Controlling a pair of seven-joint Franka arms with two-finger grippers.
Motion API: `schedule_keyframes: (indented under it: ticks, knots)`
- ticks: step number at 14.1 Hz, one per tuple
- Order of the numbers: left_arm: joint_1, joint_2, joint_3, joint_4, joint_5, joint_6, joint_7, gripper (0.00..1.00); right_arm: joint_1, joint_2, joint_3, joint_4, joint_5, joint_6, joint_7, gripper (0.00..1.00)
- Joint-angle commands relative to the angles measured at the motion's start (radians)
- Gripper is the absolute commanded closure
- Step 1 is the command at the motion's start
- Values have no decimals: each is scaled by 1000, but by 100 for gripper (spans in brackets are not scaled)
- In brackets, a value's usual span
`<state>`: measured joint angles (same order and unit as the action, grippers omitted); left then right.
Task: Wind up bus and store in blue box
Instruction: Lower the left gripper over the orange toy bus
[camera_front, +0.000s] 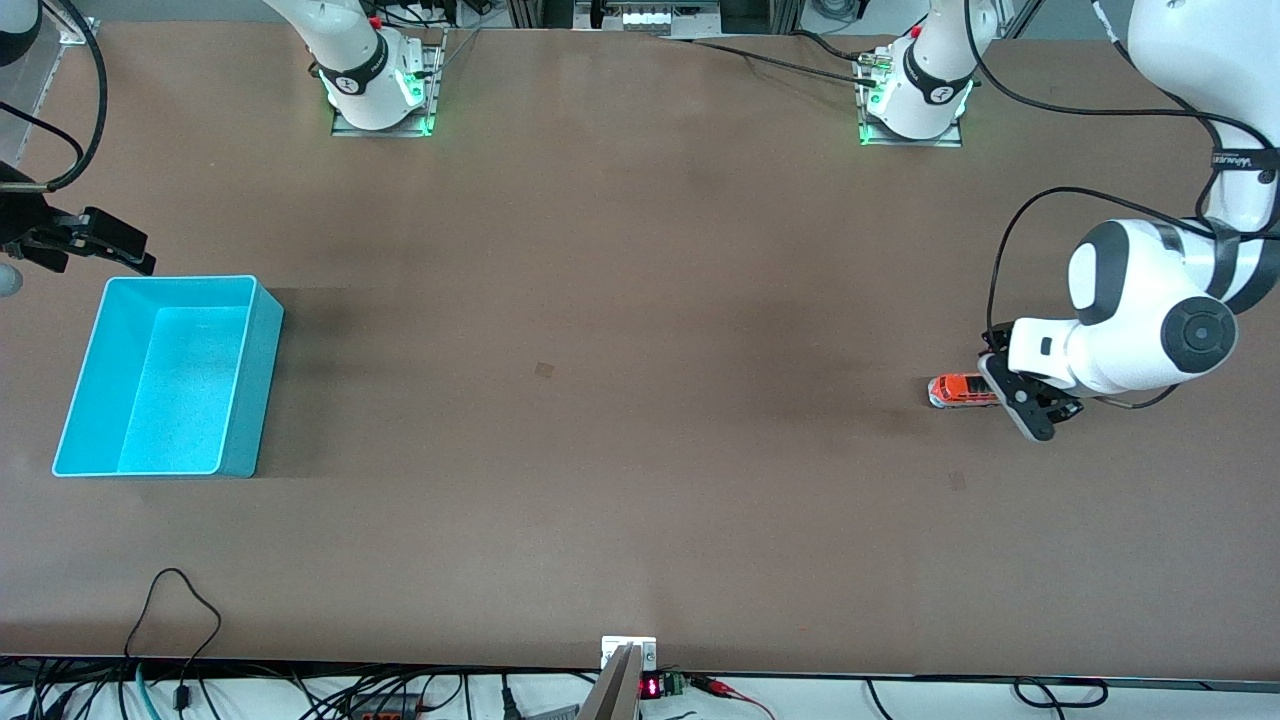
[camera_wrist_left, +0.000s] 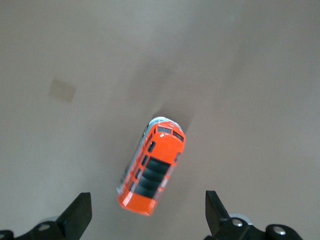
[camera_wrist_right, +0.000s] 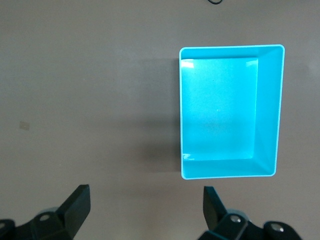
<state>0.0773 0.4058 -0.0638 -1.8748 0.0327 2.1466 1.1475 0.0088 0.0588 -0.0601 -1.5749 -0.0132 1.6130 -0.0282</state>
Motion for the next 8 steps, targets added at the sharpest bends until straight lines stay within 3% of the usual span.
schedule_keyframes:
  ticks: [1,8]
  knots:
    - [13,14,-4,-55,9,137,266,0,-4,-10,0,3,19,-13,13,0]
    - [32,31,-4,-127,9,180,396,0,-1,-10,2,3,24,-13,13,0]
